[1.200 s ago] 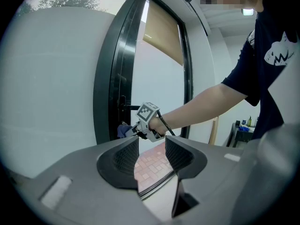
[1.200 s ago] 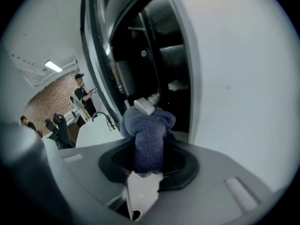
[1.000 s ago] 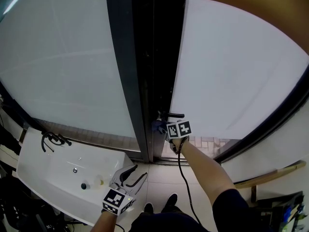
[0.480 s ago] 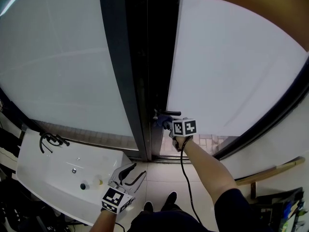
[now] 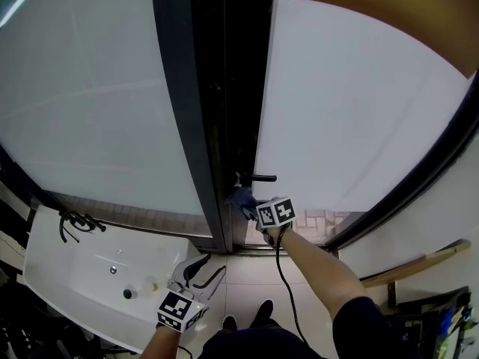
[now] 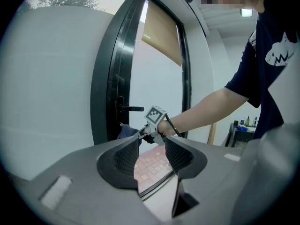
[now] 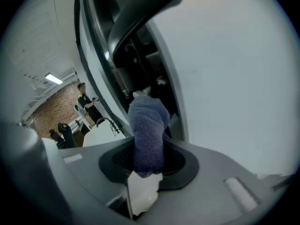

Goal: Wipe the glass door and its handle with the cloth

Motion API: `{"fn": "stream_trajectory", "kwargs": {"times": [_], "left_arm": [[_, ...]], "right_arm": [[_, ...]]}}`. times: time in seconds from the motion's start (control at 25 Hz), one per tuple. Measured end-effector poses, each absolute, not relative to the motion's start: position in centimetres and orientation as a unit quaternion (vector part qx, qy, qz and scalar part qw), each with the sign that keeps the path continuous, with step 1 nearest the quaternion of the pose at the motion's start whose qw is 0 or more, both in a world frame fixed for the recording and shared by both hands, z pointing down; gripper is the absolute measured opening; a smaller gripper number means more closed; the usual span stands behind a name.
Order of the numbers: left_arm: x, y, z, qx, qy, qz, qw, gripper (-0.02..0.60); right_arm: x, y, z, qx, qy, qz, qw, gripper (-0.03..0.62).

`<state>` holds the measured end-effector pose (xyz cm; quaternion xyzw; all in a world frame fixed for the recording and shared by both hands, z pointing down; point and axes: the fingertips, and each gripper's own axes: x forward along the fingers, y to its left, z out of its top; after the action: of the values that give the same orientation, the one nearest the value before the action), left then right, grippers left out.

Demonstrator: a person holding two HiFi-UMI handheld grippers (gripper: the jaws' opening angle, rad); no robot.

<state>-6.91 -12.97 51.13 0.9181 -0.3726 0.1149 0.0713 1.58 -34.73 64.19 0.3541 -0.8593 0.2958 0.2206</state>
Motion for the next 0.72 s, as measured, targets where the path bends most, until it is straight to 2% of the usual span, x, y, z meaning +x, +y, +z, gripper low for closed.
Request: {"fn": "stream_trajectory", "kwargs": {"times": [0.2, 0.72], "left_arm": [[-7.0, -13.0, 51.2, 0.917, -0.375, 0.118, 0.072, 0.170], [-7.7, -13.3, 51.2, 0.912, -0.385, 0.123, 0.074, 0.170]], "right_arm": [[-0.7, -35.0, 65.4, 0.336, -0.859, 0.288, 0.259, 0.111], [0.8, -39.3, 62.5, 0.386, -0.847, 0.321, 0.174, 0.112]]}}
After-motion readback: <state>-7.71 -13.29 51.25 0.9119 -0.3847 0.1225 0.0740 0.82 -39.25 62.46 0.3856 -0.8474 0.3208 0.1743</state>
